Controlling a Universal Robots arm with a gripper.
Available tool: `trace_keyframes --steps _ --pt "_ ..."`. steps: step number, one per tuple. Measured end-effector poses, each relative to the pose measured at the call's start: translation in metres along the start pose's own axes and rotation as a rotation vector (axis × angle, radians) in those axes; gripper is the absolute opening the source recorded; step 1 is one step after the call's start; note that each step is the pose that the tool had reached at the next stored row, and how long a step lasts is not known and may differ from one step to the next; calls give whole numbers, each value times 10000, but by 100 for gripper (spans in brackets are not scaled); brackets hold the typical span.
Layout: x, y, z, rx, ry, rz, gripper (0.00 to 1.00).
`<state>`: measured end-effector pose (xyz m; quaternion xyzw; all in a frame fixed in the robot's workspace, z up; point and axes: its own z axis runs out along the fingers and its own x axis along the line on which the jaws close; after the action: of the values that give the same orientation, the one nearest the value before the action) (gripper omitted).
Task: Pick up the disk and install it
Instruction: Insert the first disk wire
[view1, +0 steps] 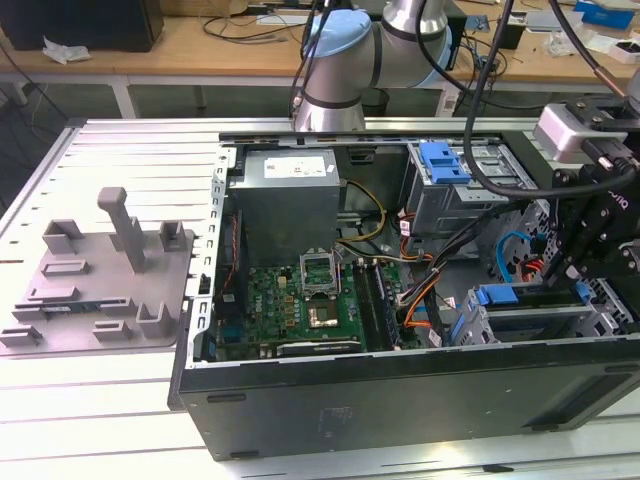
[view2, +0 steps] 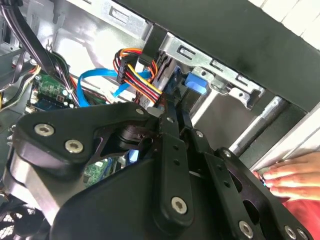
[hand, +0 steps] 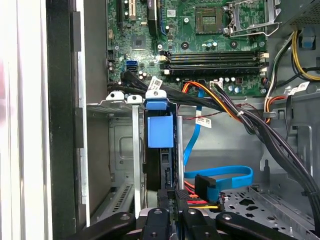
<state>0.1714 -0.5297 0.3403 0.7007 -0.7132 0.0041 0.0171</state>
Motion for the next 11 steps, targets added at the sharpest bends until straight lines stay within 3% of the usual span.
trace_keyframes --steps 11 --pt "-1 1 30 1 19 10 16"
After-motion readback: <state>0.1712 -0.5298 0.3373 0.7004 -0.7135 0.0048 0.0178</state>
